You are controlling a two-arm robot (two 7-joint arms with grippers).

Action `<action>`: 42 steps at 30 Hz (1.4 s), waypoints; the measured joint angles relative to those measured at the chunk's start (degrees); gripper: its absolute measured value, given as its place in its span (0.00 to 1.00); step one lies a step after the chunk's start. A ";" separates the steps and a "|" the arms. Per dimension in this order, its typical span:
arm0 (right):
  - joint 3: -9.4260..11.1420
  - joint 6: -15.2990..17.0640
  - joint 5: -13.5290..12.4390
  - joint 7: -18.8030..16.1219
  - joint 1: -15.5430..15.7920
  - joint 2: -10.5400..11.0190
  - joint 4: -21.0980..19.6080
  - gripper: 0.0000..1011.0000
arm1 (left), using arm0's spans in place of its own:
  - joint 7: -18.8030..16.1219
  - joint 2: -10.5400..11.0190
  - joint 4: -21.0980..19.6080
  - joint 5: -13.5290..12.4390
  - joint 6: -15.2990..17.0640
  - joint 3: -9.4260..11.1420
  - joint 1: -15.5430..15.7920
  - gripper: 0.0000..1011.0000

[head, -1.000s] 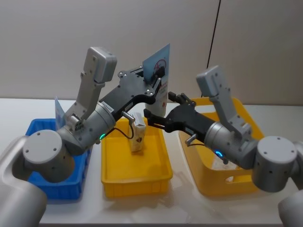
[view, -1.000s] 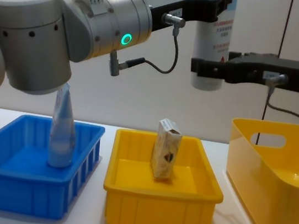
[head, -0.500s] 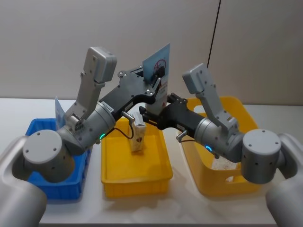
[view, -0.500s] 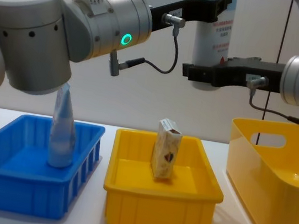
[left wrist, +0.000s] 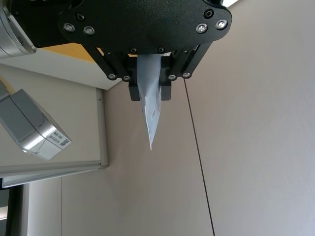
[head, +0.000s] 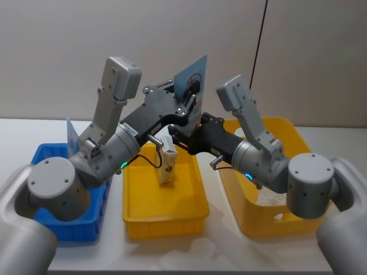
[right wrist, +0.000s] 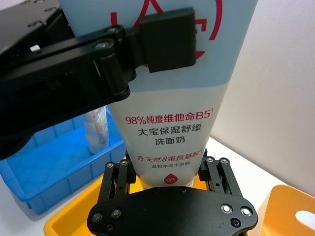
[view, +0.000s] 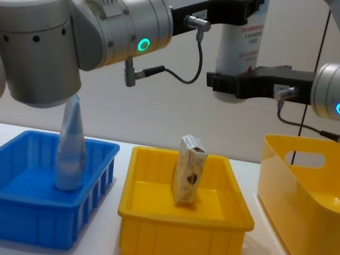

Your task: Bimanual collaborative sorting of washing and personal care products

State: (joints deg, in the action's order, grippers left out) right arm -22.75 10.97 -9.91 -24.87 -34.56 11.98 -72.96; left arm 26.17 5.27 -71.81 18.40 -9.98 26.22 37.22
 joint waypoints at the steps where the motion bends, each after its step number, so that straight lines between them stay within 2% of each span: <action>1: -0.03 0.00 -0.02 0.02 -0.01 0.00 0.01 0.64 | 0.00 0.00 -0.01 0.00 0.00 0.00 0.00 0.20; 14: 0.16 0.45 -1.03 0.97 0.21 0.22 -0.87 0.63 | 0.01 0.00 -0.01 0.01 0.00 0.00 0.00 0.60; 18: 0.88 1.42 -1.86 1.73 0.65 0.32 -1.62 0.63 | 0.01 0.00 -0.01 0.00 -0.01 0.00 0.00 0.74; 19: 1.03 1.69 -2.05 1.93 0.72 0.33 -1.76 0.63 | 0.01 0.00 -0.01 0.00 -0.01 0.00 0.00 0.74; 20: 1.18 1.89 -2.19 2.13 0.80 0.34 -1.90 0.63 | 0.01 0.00 0.00 0.00 -0.01 0.00 0.00 0.80; 24: 2.33 3.38 -3.03 3.57 1.30 0.36 -2.77 0.63 | 0.01 0.00 0.01 -0.01 -0.01 0.00 0.00 0.92; 28: 3.38 4.78 -3.65 5.18 1.75 0.37 -3.42 0.63 | 0.01 0.00 0.01 -0.01 0.00 0.00 0.00 0.99; 42: 6.92 10.81 -3.63 12.76 2.83 0.10 -4.76 0.63 | 0.01 0.00 0.01 -0.01 -0.01 0.00 0.00 0.99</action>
State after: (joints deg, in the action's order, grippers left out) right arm -15.83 21.78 -13.54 -12.11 -31.74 12.08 -77.72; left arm 26.18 5.27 -71.80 18.39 -9.99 26.22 37.22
